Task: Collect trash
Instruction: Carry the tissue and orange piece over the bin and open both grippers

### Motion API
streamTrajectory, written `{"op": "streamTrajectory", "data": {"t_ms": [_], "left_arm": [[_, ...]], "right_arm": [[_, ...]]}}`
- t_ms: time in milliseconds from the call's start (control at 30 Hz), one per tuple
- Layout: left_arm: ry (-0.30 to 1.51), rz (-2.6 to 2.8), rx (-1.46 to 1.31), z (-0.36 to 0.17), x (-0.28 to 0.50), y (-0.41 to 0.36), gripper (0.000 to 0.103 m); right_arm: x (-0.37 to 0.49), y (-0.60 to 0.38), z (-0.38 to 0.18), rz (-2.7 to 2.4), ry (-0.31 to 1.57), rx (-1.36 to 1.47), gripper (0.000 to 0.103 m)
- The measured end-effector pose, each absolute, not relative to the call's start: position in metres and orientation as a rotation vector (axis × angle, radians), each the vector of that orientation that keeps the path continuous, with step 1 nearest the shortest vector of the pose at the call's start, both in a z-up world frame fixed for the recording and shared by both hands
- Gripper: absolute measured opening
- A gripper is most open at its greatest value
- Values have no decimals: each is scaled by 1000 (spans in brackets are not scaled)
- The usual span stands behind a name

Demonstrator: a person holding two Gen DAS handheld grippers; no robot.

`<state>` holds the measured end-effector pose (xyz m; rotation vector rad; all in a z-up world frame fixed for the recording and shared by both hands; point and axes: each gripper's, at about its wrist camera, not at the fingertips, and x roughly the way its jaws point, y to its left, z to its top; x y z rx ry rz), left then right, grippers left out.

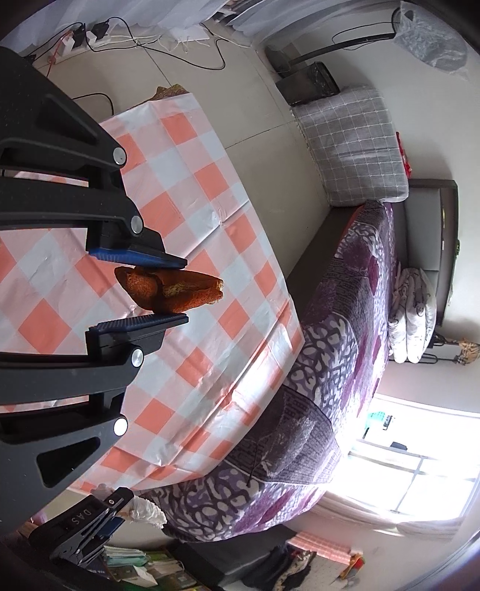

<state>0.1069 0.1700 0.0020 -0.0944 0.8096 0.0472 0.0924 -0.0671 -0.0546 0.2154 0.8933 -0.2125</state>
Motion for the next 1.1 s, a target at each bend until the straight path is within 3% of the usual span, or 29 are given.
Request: {"op": "streamTrajectory", "data": {"t_ms": [1100], "left_arm": [[815, -182, 79, -24, 80, 13, 24]], "right_arm": [[30, -198, -41, -370, 872, 369, 39]]}}
